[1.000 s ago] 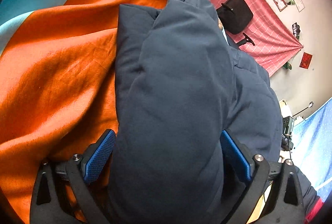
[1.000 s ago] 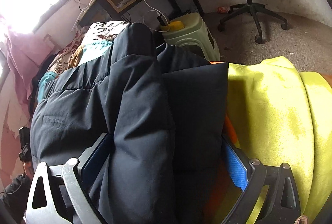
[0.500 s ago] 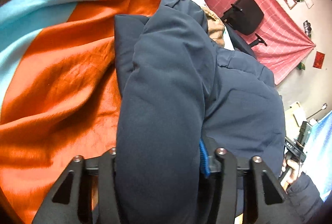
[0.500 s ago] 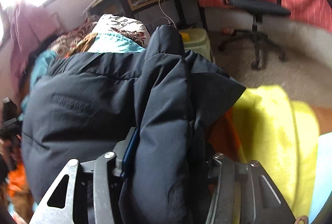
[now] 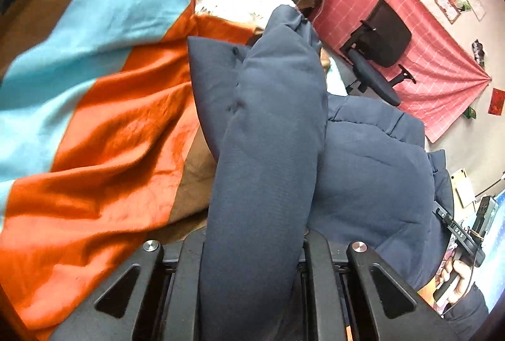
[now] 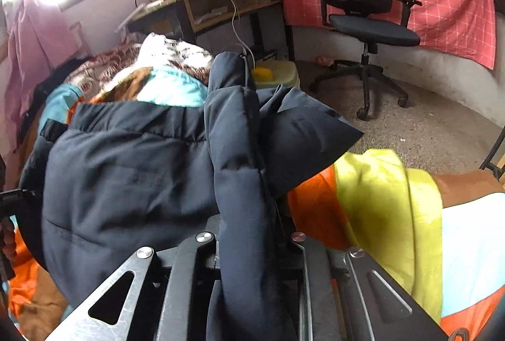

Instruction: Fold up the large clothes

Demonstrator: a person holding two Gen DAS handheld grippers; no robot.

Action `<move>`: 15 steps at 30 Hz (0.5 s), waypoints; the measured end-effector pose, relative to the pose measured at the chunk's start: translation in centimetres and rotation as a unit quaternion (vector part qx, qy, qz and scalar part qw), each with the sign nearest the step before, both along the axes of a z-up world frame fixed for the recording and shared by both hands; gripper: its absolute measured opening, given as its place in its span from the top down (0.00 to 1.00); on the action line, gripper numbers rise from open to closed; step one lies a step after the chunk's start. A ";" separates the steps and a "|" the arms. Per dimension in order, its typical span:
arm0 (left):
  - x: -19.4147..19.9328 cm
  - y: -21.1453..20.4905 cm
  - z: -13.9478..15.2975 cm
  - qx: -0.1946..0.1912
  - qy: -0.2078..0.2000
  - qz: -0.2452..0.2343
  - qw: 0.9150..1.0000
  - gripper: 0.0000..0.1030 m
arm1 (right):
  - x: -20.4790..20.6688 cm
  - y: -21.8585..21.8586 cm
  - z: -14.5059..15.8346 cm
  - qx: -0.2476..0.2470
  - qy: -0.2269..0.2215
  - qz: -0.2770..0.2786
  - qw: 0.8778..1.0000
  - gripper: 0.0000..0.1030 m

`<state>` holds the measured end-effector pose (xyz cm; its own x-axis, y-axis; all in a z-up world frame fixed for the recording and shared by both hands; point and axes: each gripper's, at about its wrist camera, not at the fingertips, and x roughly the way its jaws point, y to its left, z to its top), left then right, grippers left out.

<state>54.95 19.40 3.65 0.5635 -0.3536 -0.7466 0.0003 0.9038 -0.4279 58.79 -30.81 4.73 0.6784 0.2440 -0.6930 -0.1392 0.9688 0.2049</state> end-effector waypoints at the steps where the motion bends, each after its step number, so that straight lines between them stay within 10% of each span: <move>1: -0.5 0.1 0.3 0.001 -0.001 -0.002 1.000 0.89 | -0.2 0.1 0.5 -0.001 -0.002 0.002 1.000 0.86; 15: -6.1 -1.1 4.7 -0.006 -0.013 -0.021 1.000 0.90 | -7.5 1.0 6.3 0.002 -0.039 0.030 0.999 0.87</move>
<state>48.87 18.26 8.38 0.5669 -0.3863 -0.7276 0.0497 0.8977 -0.4379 51.28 -29.81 11.05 0.7138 0.2888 -0.6380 -0.2132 0.9574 0.1949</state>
